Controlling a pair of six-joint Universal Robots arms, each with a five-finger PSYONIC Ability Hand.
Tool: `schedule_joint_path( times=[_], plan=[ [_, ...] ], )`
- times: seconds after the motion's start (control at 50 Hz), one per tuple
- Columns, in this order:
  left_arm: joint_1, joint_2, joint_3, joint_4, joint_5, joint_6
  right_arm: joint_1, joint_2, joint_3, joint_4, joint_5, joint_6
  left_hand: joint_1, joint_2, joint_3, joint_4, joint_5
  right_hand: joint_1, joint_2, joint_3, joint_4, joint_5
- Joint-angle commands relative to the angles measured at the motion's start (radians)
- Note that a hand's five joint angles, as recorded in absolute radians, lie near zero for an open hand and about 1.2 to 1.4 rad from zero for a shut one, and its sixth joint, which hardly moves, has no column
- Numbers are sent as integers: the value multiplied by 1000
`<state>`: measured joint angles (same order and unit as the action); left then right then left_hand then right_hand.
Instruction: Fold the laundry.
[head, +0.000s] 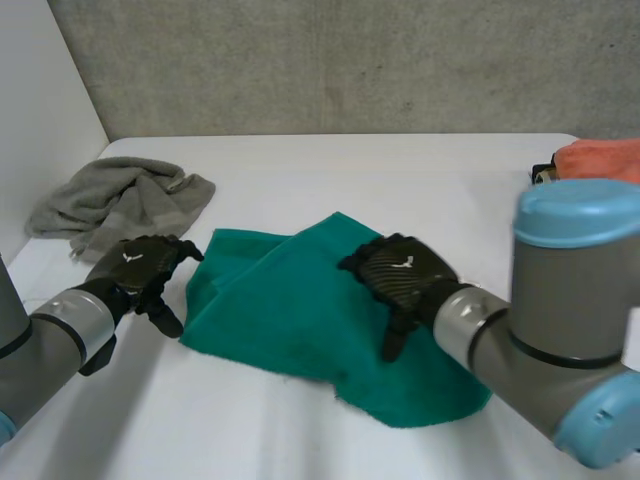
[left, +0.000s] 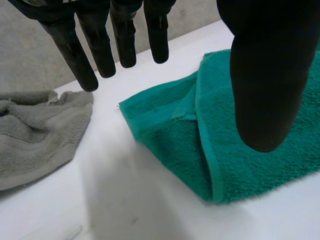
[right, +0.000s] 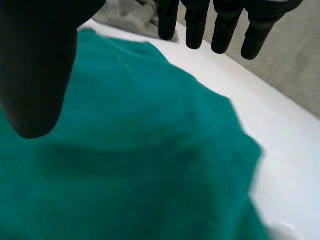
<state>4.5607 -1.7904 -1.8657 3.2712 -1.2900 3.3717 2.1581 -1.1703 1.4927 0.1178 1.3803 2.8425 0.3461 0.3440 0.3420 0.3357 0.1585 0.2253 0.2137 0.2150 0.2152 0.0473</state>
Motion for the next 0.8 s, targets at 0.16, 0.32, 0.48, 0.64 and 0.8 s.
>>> schedule_joint_path(
  times=[0.16,0.32,0.48,0.64,0.8],
  plan=[
    [24,28,-3,5,3,-3,82,333,-341,193,2,61,-106,-104,-102,-96,-93,533,544,543,543,536],
    [23,42,2,15,6,-5,45,178,-188,157,-4,45,-106,-104,-102,-96,-93,1171,1183,1181,1181,1174],
    [24,40,5,70,9,-2,-125,-107,95,239,-15,-233,-118,-116,-114,-108,-105,1171,1183,1181,1181,1174],
    [12,22,5,107,9,-2,-228,-249,290,434,-10,-483,-118,-116,-114,-108,-105,1171,1183,1181,1181,1174],
    [11,-38,20,122,95,2,-221,-290,204,264,-15,-425,-112,-110,-108,-102,-99,-51,-39,-40,-41,-47]
  ],
)
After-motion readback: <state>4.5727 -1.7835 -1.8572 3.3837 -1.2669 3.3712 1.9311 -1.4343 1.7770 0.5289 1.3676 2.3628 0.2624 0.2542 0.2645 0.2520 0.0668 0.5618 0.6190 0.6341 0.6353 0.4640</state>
